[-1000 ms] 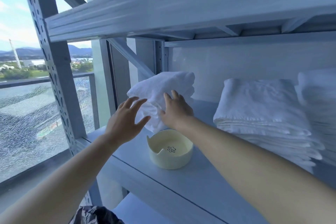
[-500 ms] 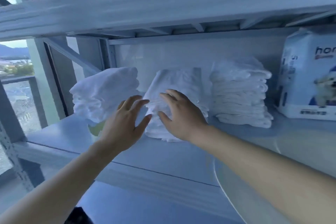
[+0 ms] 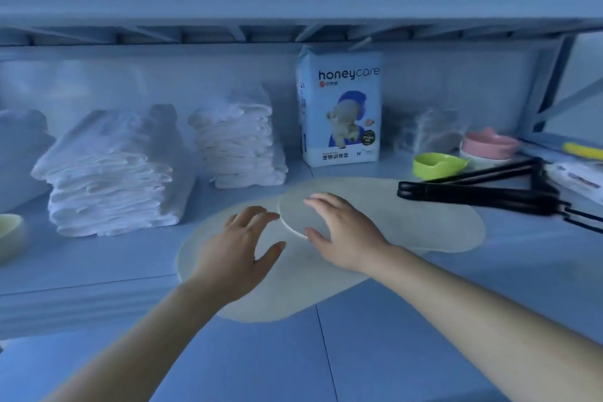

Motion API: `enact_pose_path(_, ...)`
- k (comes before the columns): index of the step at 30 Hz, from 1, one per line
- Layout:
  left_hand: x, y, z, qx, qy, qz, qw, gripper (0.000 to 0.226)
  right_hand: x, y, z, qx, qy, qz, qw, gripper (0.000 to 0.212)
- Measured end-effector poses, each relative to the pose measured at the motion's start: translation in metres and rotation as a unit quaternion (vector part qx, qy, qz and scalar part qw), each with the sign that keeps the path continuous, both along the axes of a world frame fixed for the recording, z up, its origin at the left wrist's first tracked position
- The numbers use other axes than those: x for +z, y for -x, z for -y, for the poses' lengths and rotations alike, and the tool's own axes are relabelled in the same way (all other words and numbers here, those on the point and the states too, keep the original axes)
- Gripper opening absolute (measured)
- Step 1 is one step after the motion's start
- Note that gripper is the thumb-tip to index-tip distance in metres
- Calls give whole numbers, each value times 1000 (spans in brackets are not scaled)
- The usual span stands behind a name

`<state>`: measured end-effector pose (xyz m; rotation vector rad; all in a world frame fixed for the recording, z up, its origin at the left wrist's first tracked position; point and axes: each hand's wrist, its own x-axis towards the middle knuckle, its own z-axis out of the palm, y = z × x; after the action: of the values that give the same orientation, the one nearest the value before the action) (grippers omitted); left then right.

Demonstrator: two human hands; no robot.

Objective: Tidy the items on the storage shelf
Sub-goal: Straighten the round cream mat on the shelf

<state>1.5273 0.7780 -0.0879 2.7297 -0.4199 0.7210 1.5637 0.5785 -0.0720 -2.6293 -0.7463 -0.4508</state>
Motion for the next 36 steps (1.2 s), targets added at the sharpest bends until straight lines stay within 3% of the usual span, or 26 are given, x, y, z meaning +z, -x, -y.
enact_pose_path(13,0,3,79,-25,-33,-63,997,39,-20,11,96,-47,-35,-15,998,47)
enact_pose_path(27,18,-128,141,-95,-52,-64,992,30,1,-72,167,-124,-31,24,991,40)
enact_pose_path(36,21,-192,99,-31,-67,-73,995,23,27,-142,144,-80,-13,16,997,40)
